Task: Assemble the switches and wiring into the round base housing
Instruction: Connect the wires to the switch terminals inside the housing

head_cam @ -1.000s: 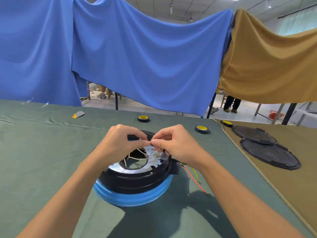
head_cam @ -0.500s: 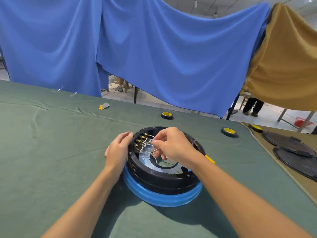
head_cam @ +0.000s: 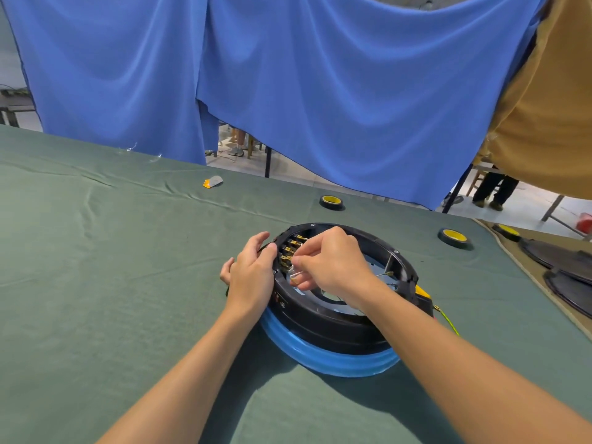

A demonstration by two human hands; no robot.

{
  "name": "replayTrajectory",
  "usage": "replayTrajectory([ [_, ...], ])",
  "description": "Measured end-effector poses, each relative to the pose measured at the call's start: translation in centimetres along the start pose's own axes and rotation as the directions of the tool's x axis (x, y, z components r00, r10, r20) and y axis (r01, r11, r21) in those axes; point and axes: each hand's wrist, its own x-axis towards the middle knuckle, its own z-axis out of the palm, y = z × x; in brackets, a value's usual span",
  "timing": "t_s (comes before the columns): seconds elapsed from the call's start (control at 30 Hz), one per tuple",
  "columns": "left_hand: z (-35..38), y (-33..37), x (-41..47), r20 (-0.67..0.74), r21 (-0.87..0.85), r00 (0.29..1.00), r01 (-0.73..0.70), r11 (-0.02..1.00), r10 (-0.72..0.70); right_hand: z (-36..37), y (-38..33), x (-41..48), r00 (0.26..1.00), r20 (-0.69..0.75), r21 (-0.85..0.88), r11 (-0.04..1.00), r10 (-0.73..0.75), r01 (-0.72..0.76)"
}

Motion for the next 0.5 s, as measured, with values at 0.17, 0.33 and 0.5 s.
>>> replayTrajectory([
  [0.17,0.12,-0.27,-0.04,-0.004,0.007,1.000,0.004,1.000,-0.003,0.00,0.21,-0.20,1.000,0.004,0.038,0.999,0.023,-0.023],
  [0.33,0.34,-0.45,0.19,0.010,0.033,1.000,0.000,0.999,-0.001,0.05,0.20,-0.27,0.999,0.027,0.107,0.993,0.037,-0.040],
  [0.5,0.24,-0.41,0.03,0.005,0.028,1.000,-0.003,1.000,0.003,0.08,0.27,-0.37,0.998,0.040,0.135,0.990,0.041,-0.047],
])
